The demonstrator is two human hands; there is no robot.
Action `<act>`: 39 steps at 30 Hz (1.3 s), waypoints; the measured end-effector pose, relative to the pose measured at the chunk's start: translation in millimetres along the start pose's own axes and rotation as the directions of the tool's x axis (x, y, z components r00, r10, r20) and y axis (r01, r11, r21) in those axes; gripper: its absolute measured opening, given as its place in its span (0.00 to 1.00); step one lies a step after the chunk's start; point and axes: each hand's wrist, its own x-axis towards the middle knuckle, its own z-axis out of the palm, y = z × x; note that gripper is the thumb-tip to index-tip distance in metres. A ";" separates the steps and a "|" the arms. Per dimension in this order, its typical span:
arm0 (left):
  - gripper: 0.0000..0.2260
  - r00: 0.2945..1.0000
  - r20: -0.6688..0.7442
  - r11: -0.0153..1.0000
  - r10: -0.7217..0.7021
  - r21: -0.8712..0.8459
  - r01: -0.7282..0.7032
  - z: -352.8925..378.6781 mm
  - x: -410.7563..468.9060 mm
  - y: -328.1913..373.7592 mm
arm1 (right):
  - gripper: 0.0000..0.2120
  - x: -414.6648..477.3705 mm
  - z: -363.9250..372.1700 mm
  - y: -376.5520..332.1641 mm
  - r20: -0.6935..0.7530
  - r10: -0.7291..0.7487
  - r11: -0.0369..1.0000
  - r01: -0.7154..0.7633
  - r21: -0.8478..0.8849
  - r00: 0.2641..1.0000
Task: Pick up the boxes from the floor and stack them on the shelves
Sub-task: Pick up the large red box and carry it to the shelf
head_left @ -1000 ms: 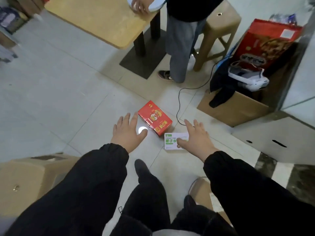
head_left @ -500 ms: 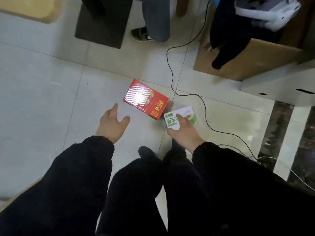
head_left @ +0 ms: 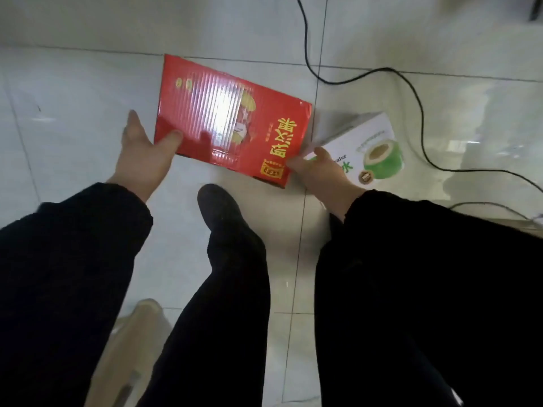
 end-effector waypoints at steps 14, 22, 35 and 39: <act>0.17 0.996 -0.039 0.864 -0.085 -0.501 0.054 -106.0 -106.1 4.7 | 0.28 -113.1 -44.5 -75.4 0.065 -0.099 0.939 0.072 0.335 0.993; 0.12 0.960 -0.188 0.510 -0.206 -0.858 -0.058 -249.9 -429.0 5.9 | 0.24 -409.1 -106.0 -181.1 0.247 -0.566 0.802 0.595 -0.056 0.786; 0.27 0.358 -0.626 0.199 -0.693 -0.642 -0.740 -322.7 -883.6 -132.7 | 0.35 -776.3 45.1 -154.9 0.913 -0.407 0.485 0.853 0.191 0.027; 0.26 0.177 -0.520 0.213 -0.836 -0.604 -0.768 -264.5 -1001.3 -184.4 | 0.49 -854.2 111.1 -82.7 0.971 -0.194 0.562 0.795 0.228 -0.141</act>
